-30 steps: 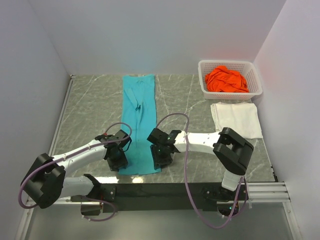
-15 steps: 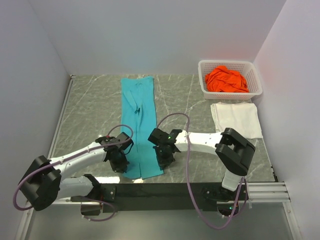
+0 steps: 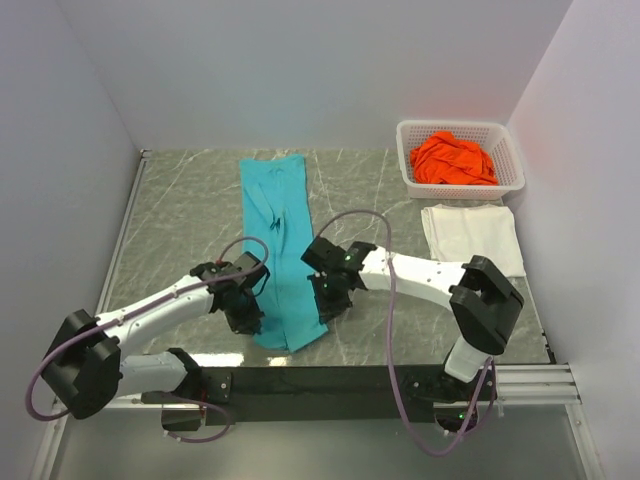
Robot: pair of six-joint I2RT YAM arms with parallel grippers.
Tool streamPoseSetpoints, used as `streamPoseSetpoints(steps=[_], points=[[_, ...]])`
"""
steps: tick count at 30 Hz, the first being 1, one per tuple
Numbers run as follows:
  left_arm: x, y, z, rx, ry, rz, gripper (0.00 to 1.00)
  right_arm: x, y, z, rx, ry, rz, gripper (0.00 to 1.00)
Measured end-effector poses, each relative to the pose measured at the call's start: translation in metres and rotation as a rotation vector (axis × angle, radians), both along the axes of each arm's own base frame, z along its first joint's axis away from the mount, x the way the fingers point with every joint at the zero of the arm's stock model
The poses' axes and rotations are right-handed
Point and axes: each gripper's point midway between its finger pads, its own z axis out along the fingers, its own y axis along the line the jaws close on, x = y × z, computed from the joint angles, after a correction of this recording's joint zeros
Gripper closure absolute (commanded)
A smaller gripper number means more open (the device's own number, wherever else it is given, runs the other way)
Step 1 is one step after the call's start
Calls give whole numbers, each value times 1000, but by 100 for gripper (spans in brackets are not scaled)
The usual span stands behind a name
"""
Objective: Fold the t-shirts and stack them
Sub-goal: Fold the tshirt
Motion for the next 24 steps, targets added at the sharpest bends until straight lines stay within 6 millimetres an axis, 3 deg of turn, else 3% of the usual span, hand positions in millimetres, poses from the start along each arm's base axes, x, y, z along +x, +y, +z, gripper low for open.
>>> streamPoseSetpoints(steps=[8, 12, 16, 24], points=[[71, 14, 38, -18, -147, 111, 99, 68, 12, 45, 101, -111, -63, 100], [101, 27, 44, -4, -197, 143, 99, 101, 16, 60, 130, -157, -86, 100], [128, 31, 42, 5, -224, 139, 99, 126, 17, 60, 131, -180, -96, 100], [180, 42, 41, 13, -322, 163, 99, 161, 17, 38, 113, -194, -110, 100]])
